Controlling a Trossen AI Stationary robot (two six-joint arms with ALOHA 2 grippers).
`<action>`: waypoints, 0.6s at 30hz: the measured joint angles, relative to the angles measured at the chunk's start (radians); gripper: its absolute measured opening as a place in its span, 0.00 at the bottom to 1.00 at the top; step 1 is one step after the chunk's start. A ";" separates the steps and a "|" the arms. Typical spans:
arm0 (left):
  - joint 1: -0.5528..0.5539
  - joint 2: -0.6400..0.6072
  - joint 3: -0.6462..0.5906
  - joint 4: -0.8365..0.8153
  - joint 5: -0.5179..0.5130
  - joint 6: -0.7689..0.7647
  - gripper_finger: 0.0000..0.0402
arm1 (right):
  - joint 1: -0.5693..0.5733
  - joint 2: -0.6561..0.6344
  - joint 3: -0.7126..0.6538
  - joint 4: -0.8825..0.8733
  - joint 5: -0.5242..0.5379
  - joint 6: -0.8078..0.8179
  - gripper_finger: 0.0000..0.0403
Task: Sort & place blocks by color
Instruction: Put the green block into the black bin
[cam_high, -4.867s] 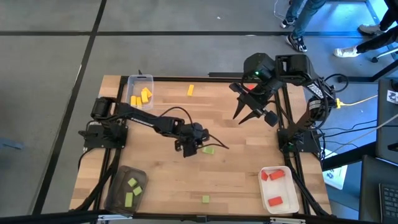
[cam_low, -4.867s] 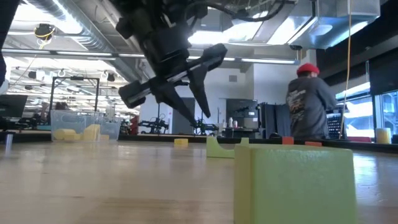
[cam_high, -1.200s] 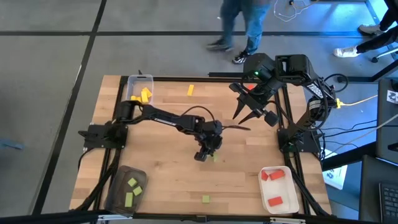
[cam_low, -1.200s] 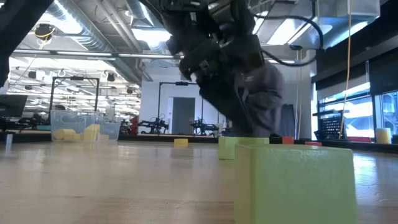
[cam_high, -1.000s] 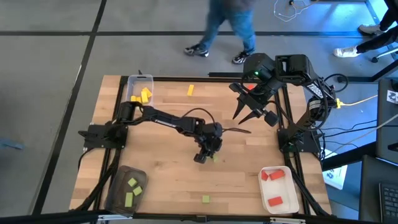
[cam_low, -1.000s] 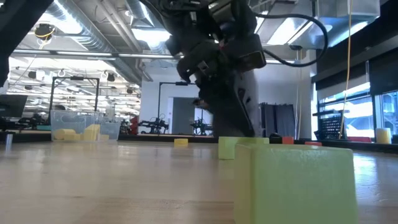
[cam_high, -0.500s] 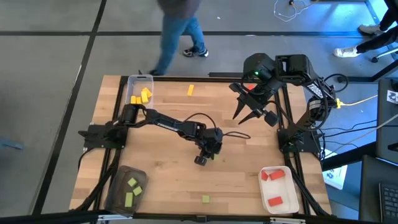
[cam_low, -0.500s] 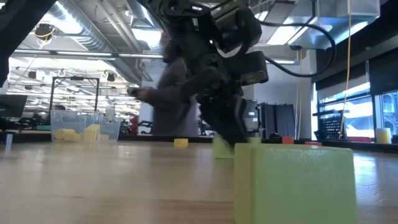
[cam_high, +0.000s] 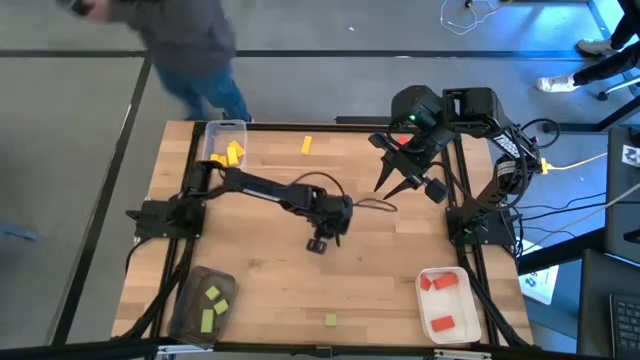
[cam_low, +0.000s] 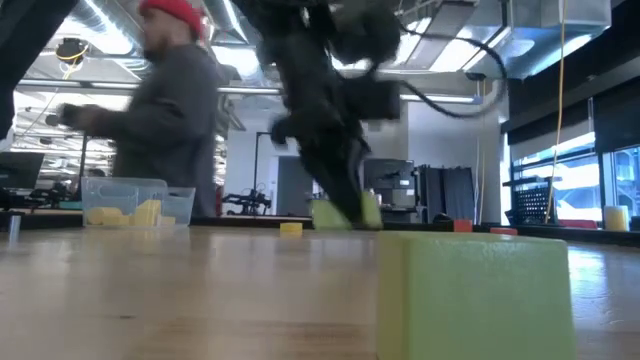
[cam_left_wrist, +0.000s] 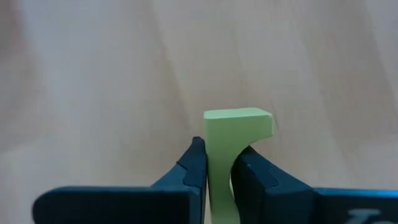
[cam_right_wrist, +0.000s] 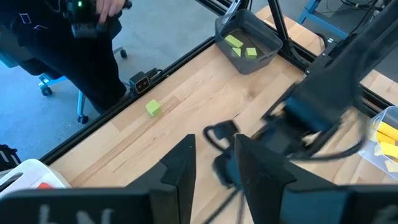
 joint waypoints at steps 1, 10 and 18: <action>0.002 -0.027 0.001 -0.030 -0.009 0.000 0.10 | 0.000 0.000 0.000 0.000 0.000 0.000 0.28; -0.020 -0.271 0.003 -0.414 -0.001 -0.073 0.10 | 0.000 0.000 0.000 0.000 0.014 -0.008 0.28; -0.093 -0.450 0.003 -0.671 0.002 -0.376 0.10 | 0.000 0.000 0.000 0.000 0.023 -0.029 0.28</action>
